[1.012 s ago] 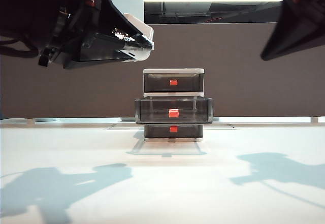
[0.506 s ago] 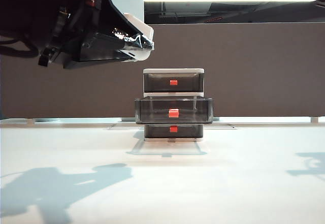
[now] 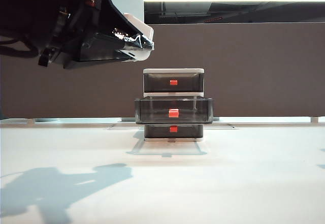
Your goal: Pick up the earphone case on the table, open the lid, insert the wireless earphone on the table into it, close the lid, put the earphone case into the second layer of the drawer, and finally close the drawer.
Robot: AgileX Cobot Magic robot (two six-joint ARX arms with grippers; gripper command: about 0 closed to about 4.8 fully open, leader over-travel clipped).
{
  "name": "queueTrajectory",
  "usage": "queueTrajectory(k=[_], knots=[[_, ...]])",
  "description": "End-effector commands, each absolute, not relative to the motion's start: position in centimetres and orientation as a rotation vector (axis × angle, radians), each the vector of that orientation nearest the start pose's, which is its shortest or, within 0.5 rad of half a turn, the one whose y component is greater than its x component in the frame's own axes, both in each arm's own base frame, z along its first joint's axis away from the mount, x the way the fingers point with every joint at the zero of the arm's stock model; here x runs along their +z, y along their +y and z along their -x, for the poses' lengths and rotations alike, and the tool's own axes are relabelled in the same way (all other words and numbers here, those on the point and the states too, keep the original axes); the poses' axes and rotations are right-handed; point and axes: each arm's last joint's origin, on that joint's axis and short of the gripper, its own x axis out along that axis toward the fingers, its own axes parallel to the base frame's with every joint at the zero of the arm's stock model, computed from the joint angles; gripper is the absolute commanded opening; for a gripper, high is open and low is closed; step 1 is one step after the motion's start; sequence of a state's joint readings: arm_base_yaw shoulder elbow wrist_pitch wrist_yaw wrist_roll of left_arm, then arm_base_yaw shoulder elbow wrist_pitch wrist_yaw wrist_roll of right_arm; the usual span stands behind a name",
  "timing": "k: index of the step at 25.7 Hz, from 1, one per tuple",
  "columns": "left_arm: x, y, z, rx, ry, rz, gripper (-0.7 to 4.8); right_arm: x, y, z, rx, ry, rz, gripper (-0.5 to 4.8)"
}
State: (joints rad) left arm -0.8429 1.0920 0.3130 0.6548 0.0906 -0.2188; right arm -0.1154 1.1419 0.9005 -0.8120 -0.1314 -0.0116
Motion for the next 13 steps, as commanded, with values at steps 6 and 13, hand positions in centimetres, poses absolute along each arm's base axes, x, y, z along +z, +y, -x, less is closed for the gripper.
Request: queueTrajectory(k=[6,13], knots=[[20.0,-16.0,-13.8,-0.926,0.198,0.167,0.64,26.4,-2.6,-24.9,0.025,1.137,-0.065,2.14],[20.0,-16.0,-13.8,-0.926,0.198,0.167,0.64,25.6,-3.6,-28.1,0.012,1.277,0.005,2.12]])
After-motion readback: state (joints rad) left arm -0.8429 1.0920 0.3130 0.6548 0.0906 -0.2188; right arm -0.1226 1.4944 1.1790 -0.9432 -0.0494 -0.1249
